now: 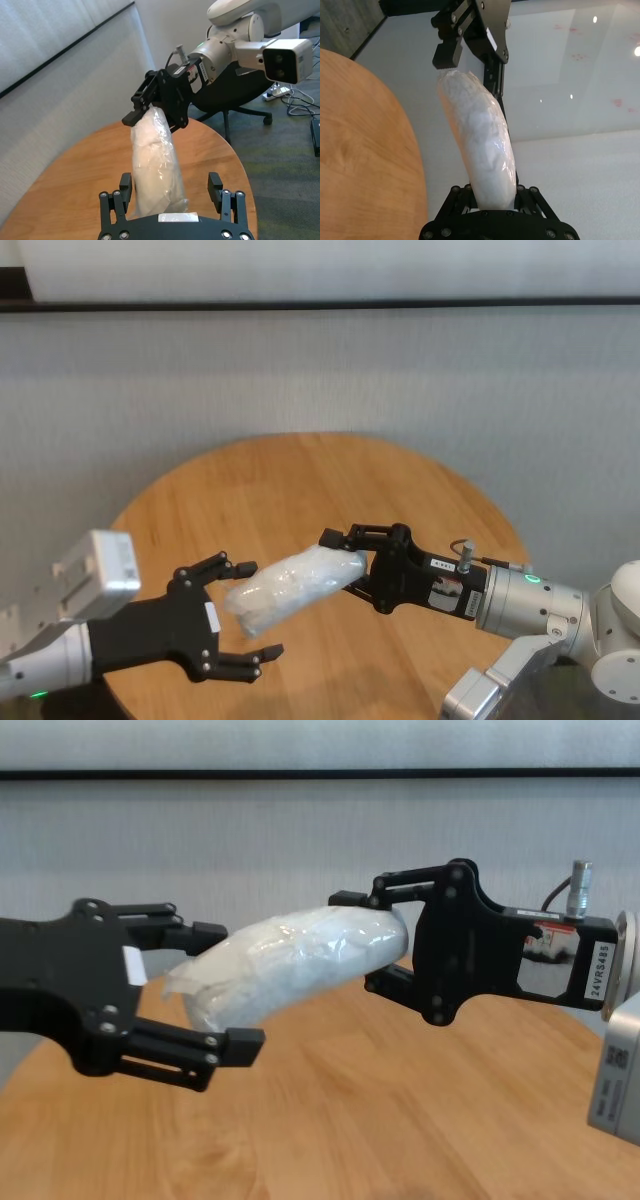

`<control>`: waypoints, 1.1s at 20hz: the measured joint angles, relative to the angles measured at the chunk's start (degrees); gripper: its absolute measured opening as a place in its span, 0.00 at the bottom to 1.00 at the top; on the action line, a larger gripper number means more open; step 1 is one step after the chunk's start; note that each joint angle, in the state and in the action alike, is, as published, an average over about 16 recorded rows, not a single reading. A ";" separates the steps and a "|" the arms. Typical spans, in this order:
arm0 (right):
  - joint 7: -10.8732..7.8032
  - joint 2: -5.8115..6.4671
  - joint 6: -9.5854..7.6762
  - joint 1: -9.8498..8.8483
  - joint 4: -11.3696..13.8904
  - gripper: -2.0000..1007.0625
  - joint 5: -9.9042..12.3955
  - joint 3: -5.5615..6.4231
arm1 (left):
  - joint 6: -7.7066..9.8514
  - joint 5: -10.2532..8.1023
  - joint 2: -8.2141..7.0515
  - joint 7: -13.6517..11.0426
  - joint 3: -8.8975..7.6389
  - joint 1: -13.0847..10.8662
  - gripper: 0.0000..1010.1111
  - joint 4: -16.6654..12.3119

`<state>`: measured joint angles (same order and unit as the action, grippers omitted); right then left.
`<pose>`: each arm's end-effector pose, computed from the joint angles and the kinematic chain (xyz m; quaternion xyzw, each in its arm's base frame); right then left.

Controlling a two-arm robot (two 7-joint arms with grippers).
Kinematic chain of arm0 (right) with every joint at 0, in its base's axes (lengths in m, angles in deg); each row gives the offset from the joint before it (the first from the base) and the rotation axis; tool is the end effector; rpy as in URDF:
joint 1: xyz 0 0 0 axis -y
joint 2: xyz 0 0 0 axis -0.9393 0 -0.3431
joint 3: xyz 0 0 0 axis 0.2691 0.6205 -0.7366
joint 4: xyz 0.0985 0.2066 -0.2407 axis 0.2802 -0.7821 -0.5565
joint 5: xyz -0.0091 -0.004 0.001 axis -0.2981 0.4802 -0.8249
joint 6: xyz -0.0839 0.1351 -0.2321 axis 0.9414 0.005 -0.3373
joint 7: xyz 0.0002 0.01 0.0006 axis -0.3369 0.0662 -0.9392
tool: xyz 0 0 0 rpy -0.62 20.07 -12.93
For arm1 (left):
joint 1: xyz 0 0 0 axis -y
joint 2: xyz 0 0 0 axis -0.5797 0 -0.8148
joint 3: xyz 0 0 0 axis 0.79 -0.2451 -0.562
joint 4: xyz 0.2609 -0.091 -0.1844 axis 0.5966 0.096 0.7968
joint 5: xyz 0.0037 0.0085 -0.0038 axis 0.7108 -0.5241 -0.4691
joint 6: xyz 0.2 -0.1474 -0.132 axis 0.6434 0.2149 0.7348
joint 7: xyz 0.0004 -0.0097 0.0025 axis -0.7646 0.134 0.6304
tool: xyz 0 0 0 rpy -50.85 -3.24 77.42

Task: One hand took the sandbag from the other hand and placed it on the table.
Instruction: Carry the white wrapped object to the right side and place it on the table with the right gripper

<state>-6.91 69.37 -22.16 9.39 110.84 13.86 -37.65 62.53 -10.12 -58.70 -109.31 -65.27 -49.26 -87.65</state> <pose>0.4053 -0.0401 -0.2861 -0.1260 -0.6749 -0.1342 0.7146 0.3001 0.1176 -0.2294 0.1494 -0.1689 0.1989 0.9537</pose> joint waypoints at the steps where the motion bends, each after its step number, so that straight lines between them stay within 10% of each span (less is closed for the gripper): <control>1: 0.00 0.00 0.00 0.00 0.00 0.31 0.00 0.00 | -0.50 -0.26 -0.39 0.22 -0.27 -0.47 0.99 -0.29; 11: 0.00 0.00 0.00 0.00 0.00 0.31 0.00 0.01 | -2.96 -2.47 -3.47 8.50 -6.78 -10.26 0.99 -4.80; 22: -0.01 0.00 0.00 0.00 0.00 0.31 0.00 0.01 | 1.91 -0.24 -0.87 22.22 -14.64 -21.40 0.99 -10.17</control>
<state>-6.92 69.38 -22.15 9.39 110.84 13.87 -37.64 64.44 -10.36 -59.58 -87.09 -79.90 -70.66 -97.82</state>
